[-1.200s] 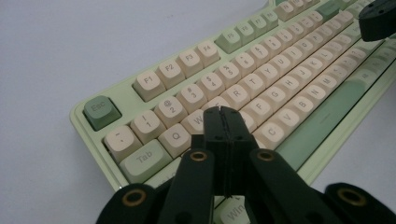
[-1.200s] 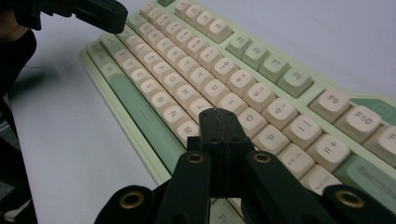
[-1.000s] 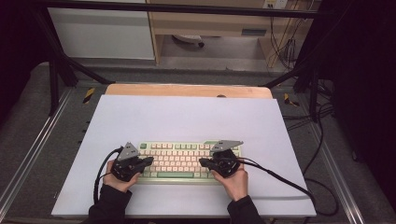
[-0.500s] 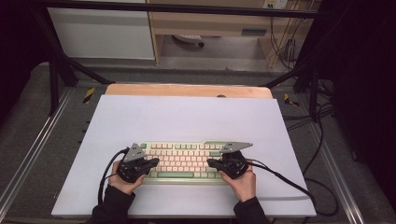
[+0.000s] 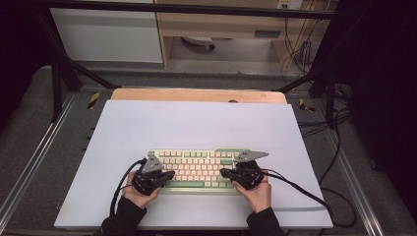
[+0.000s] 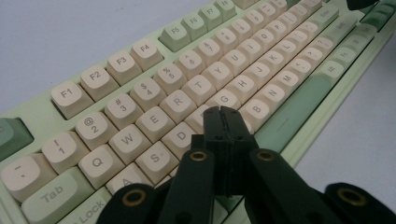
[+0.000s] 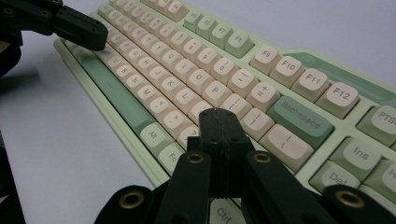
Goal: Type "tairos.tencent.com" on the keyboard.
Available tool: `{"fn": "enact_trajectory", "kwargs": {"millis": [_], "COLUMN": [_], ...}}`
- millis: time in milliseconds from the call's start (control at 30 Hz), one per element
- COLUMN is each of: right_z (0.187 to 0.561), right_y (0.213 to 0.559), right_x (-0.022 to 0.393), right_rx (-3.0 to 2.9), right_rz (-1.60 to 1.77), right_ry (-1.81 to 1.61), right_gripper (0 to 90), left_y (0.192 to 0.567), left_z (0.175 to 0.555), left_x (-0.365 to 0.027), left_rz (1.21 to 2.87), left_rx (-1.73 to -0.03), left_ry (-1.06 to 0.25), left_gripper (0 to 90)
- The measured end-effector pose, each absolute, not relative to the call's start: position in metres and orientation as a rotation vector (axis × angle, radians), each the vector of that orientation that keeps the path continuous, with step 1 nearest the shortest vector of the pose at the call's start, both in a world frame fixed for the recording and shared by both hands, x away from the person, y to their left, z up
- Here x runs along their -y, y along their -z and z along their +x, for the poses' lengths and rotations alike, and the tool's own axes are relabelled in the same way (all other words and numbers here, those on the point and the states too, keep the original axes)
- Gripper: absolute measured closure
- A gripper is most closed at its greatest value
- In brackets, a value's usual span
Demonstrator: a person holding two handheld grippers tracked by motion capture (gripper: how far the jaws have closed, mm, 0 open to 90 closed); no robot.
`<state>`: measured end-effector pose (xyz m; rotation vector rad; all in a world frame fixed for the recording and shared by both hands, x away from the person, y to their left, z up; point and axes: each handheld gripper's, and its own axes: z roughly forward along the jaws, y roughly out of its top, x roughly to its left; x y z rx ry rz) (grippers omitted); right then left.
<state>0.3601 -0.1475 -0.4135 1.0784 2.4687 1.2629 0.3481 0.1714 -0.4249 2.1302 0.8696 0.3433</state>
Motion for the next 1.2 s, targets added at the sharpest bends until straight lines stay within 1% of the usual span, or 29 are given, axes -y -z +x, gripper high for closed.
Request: {"fn": "enact_trajectory", "kwargs": {"millis": [700,1200], "right_z": [0.3596,0.3595], "right_y": [0.4137,0.4143], "right_x": [0.1517,0.1524], "right_rx": [-2.458,-2.46], "right_rz": [1.087,1.091], "right_ry": [-1.271,-1.271], "right_gripper": [90.0,90.0], "left_y": [0.4309,0.4223], "left_z": [0.3482,0.3455], "left_x": [-0.17,-0.1773], "left_rz": [2.147,2.118], "left_rx": [-0.864,-0.856], "left_ry": [-0.341,-0.349], "left_gripper": [90.0,90.0]}}
